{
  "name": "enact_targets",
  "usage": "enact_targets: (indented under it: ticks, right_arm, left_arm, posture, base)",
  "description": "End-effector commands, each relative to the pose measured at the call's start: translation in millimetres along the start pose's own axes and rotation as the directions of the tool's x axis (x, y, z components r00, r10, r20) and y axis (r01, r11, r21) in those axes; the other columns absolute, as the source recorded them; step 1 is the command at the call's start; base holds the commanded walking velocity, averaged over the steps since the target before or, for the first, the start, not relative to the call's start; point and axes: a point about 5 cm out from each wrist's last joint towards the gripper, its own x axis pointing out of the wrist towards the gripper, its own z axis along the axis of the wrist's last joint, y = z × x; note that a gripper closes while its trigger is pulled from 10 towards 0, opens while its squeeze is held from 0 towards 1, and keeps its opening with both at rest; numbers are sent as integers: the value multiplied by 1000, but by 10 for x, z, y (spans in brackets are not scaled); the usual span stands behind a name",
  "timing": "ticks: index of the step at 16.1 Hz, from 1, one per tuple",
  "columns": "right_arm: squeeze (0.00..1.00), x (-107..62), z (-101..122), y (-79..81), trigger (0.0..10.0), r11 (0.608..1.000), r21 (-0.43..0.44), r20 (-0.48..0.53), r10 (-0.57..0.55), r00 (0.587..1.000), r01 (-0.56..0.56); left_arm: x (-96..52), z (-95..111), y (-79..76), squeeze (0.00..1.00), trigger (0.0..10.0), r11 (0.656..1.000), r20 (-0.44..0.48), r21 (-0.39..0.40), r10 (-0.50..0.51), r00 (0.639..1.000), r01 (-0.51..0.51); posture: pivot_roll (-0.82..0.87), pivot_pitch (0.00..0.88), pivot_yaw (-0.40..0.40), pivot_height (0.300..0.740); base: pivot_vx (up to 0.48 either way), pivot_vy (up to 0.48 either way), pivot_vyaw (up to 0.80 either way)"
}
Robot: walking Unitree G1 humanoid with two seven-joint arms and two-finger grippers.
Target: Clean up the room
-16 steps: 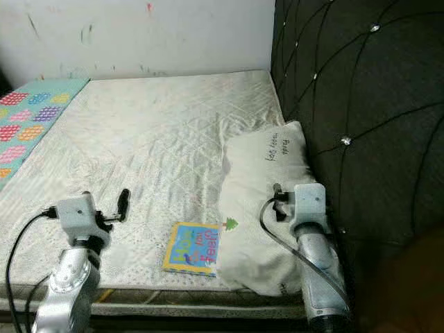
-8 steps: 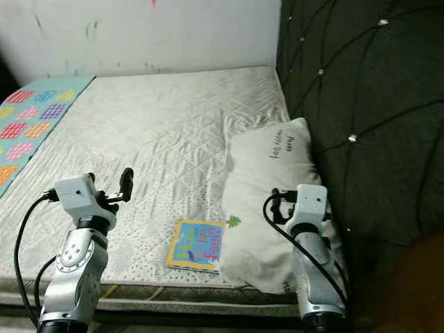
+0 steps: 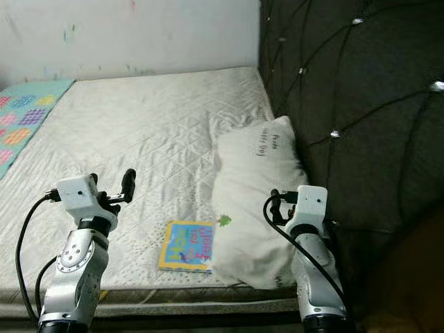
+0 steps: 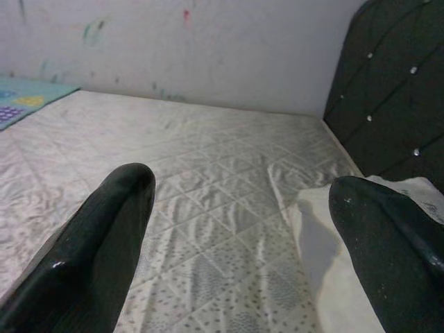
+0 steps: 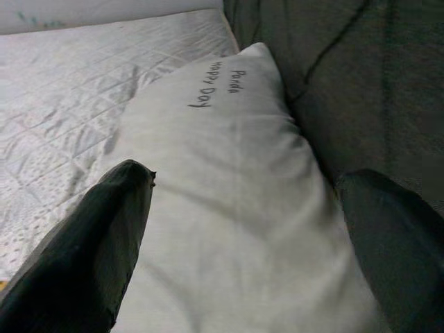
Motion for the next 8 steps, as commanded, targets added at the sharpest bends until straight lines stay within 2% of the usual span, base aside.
enact_targets:
  ticks: [1, 7, 8]
  right_arm:
    - [0, 1, 14, 57, 10000, 1000, 19, 0, 23, 1000, -23]
    - [0, 10, 28, 76, 10000, 999, 25, 7, 38, 999, -38]
    - [0, 12, 21, 78, 10000, 999, 23, 1, 40, 999, -40]
  left_arm:
    - [-5, 5, 71, 0, 10000, 1000, -6, 5, 19, 1000, -19]
    - [11, 5, 63, 0, 10000, 1000, -6, -1, 19, 1000, -19]
    - [9, 5, 63, 0, 10000, 1000, -6, -2, 20, 1000, -20]
  posture:
    - [-213, 0, 123, 740]
    - [-212, 0, 120, 740]
    - [-212, 0, 120, 740]
  base:
    - [0, 334, 0]
    - [0, 366, 0]
    - [0, 379, -456]
